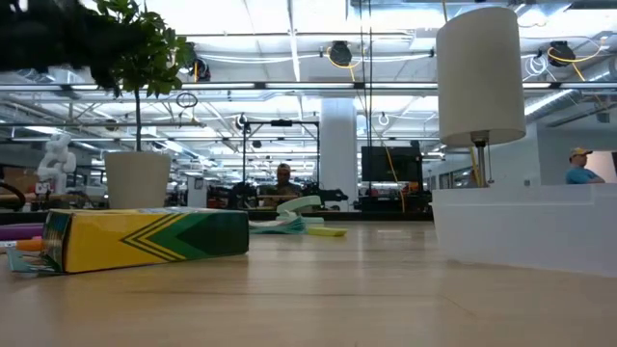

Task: Pack school essentials
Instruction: Put the black pen into the violet supply box

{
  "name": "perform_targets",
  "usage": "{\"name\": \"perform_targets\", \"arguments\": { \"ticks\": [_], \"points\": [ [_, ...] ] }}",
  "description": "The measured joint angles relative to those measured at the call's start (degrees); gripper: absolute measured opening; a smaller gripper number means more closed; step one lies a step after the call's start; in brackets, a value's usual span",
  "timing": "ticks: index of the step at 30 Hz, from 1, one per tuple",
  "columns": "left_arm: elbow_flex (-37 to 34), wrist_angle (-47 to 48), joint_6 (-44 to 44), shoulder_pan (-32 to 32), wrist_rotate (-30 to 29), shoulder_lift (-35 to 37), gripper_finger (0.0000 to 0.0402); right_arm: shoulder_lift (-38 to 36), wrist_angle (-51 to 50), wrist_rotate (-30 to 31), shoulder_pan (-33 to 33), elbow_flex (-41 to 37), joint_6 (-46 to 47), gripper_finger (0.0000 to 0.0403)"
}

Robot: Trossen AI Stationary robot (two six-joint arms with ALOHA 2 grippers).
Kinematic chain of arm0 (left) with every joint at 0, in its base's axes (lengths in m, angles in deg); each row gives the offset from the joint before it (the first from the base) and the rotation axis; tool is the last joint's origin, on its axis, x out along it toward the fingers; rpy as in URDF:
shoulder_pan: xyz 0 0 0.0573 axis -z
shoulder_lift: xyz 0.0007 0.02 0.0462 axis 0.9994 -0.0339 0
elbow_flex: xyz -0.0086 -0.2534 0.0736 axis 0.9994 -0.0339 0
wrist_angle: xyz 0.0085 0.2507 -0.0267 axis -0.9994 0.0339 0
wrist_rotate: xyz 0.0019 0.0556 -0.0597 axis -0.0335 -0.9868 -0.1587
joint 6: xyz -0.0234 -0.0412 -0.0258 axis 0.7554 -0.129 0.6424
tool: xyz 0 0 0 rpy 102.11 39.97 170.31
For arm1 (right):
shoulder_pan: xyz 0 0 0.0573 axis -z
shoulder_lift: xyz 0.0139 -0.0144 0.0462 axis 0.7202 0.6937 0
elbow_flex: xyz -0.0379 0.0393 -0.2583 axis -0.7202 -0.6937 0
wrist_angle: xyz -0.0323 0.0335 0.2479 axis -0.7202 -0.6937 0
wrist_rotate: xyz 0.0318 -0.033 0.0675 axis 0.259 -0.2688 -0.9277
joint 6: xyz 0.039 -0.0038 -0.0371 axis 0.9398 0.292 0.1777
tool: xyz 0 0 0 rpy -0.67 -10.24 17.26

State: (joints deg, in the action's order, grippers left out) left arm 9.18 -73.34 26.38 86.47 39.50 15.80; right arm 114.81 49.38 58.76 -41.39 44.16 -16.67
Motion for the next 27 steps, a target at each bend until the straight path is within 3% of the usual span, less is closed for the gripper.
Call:
{"name": "perform_targets", "arguments": {
  "ticks": [7,18,22,27],
  "points": [
    [18.0,12.4,0.1,0.0,2.3,-8.0,0.0031,0.0,0.1,-0.1,0.0,0.0,-1.1,0.0],
    [51.9,32.7,-2.2,0.5,7.9,-36.3,0.0031,0.1,0.4,-0.2,0.0,0.0,-1.3,0.0],
    [57.8,35.1,-2.2,2.4,7.9,-45.2,0.0031,0.2,0.1,-0.2,0.0,0.0,-0.8,0.0],
    [57.4,37.6,-1.0,6.7,6.1,-54.9,0.0031,0.3,-1.9,-0.2,0.0,0.0,0.7,0.0]
  ]
}}
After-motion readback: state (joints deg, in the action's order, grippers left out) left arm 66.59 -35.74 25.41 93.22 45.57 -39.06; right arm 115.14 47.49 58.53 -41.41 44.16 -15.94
